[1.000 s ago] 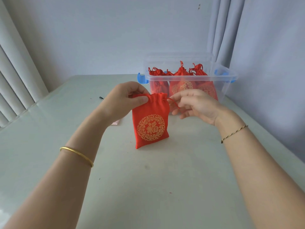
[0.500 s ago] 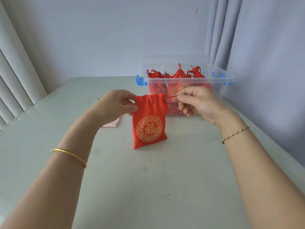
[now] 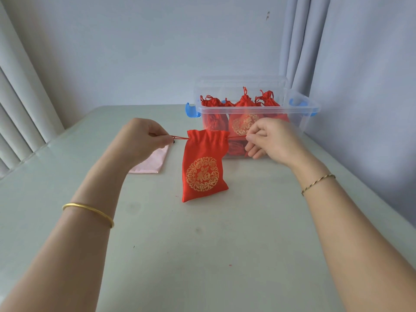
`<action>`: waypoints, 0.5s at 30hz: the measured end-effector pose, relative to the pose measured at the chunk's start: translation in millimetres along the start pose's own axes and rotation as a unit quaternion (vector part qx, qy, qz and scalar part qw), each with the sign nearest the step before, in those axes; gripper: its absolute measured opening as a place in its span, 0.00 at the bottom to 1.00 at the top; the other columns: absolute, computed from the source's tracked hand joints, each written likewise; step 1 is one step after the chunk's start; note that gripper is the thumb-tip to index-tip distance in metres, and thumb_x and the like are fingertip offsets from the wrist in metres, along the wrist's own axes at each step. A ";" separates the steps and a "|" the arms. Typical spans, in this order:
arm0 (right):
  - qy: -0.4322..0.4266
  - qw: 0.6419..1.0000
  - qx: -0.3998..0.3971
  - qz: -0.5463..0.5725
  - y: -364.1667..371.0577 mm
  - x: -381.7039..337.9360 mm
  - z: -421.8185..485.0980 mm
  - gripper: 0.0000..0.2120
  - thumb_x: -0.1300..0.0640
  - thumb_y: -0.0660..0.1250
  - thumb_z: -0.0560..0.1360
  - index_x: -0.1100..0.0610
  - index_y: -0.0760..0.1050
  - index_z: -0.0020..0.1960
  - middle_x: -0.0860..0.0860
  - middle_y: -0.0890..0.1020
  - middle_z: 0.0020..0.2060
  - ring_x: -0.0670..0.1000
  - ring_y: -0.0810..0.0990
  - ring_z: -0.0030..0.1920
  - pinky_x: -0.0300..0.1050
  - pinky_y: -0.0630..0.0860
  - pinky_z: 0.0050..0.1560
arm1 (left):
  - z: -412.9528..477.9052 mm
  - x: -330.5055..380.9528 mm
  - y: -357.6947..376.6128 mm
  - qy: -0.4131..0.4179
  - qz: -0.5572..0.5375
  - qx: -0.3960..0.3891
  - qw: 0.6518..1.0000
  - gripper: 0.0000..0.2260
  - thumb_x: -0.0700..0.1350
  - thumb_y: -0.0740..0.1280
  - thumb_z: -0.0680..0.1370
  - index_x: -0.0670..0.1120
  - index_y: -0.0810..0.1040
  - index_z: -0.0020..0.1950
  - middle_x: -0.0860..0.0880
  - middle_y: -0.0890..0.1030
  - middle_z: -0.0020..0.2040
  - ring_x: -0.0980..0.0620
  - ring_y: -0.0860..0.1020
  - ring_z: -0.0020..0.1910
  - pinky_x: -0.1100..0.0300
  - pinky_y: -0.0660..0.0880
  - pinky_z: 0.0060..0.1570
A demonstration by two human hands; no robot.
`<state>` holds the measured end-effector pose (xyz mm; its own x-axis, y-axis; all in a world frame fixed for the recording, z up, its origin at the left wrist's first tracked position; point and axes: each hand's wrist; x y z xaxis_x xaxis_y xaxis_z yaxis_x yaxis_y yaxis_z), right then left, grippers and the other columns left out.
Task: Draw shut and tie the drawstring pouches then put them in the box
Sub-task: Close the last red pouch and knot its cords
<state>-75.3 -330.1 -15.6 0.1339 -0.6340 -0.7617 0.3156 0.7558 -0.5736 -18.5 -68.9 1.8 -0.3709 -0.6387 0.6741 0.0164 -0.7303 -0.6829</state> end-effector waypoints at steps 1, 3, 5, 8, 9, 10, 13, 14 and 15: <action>-0.002 1.000 0.009 -0.010 0.0 -0.3 0.0 0.09 0.64 0.62 0.77 0.56 0.71 0.39 0.56 0.81 0.33 0.55 0.81 0.32 0.47 0.79 0.34 | -0.1 -0.1 -1.3 -0.004 -0.001 0.002 1.000 0.04 0.44 0.70 0.74 0.45 0.81 0.41 0.52 0.78 0.33 0.56 0.73 0.32 0.63 0.68 0.34; -0.005 1.000 0.021 -0.019 -1.1 -1.1 -0.7 0.09 0.62 0.62 0.77 0.55 0.71 0.38 0.56 0.81 0.33 0.53 0.80 0.31 0.45 0.78 0.32 | 0.3 -1.6 -3.8 -0.011 -0.013 0.002 1.000 0.06 0.45 0.69 0.74 0.45 0.81 0.38 0.51 0.78 0.32 0.53 0.72 0.32 0.61 0.69 0.37; 0.006 1.000 0.015 0.005 -3.1 -0.7 -1.9 0.08 0.60 0.62 0.77 0.55 0.72 0.39 0.55 0.81 0.33 0.51 0.79 0.31 0.44 0.77 0.31 | -0.2 -2.9 -5.7 -0.021 -0.045 -0.001 0.999 0.08 0.46 0.68 0.75 0.46 0.81 0.37 0.51 0.77 0.32 0.52 0.72 0.33 0.60 0.70 0.37; 0.067 0.987 -0.008 0.147 -4.8 -0.5 -3.7 0.09 0.59 0.61 0.78 0.57 0.73 0.40 0.53 0.79 0.33 0.48 0.77 0.30 0.41 0.76 0.30 | -1.2 -3.7 -7.6 -0.041 -0.100 -0.009 0.994 0.12 0.48 0.66 0.76 0.47 0.81 0.35 0.54 0.76 0.27 0.56 0.71 0.28 0.65 0.71 0.34; 0.093 0.973 -0.016 0.209 -4.6 -0.6 -3.7 0.09 0.59 0.61 0.78 0.58 0.74 0.39 0.53 0.79 0.32 0.47 0.76 0.29 0.40 0.75 0.28 | -1.7 -3.9 -7.5 -0.049 -0.118 -0.013 0.992 0.13 0.49 0.65 0.77 0.47 0.81 0.35 0.55 0.75 0.24 0.58 0.70 0.26 0.65 0.71 0.34; 0.117 0.958 -0.022 0.262 -3.7 -0.7 -3.6 0.10 0.58 0.62 0.78 0.58 0.74 0.39 0.52 0.78 0.31 0.47 0.75 0.27 0.38 0.74 0.27 | -1.5 -5.1 -7.0 -0.058 -0.136 -0.017 0.989 0.15 0.51 0.64 0.78 0.46 0.80 0.34 0.56 0.75 0.23 0.59 0.70 0.24 0.65 0.71 0.34; 0.175 0.919 -0.031 0.353 -0.4 1.4 -1.7 0.12 0.56 0.62 0.78 0.57 0.73 0.36 0.49 0.75 0.27 0.44 0.72 0.24 0.34 0.69 0.23 | 1.0 -8.5 -3.3 -0.102 -0.239 -0.017 0.966 0.19 0.52 0.63 0.78 0.45 0.77 0.30 0.54 0.71 0.21 0.55 0.66 0.24 0.64 0.68 0.31; 0.195 0.902 -0.032 0.383 -0.4 2.8 -0.8 0.12 0.56 0.62 0.78 0.56 0.72 0.36 0.49 0.74 0.25 0.44 0.70 0.22 0.33 0.67 0.22 | 2.2 -9.4 -2.2 -0.124 -0.306 -0.018 0.944 0.19 0.51 0.62 0.79 0.46 0.75 0.29 0.53 0.69 0.22 0.55 0.64 0.24 0.65 0.67 0.29; 0.218 0.882 -0.031 0.417 -1.6 5.1 -0.2 0.13 0.56 0.61 0.78 0.56 0.71 0.35 0.48 0.73 0.24 0.43 0.69 0.21 0.32 0.66 0.21 | 3.4 -11.1 -1.7 -0.151 -0.388 -0.020 0.909 0.18 0.50 0.62 0.79 0.47 0.72 0.29 0.53 0.67 0.22 0.55 0.62 0.23 0.65 0.65 0.28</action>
<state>-75.3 -334.5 -18.6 -0.0829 0.2587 -0.9624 0.2254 0.9456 0.2348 -11.2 -61.4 -3.5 0.0166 0.0234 0.9996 -0.1773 -0.9838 0.0259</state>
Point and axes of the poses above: each hand's wrist, its own z-axis towards the middle knuckle, its own y-axis out of the palm, x = y × z
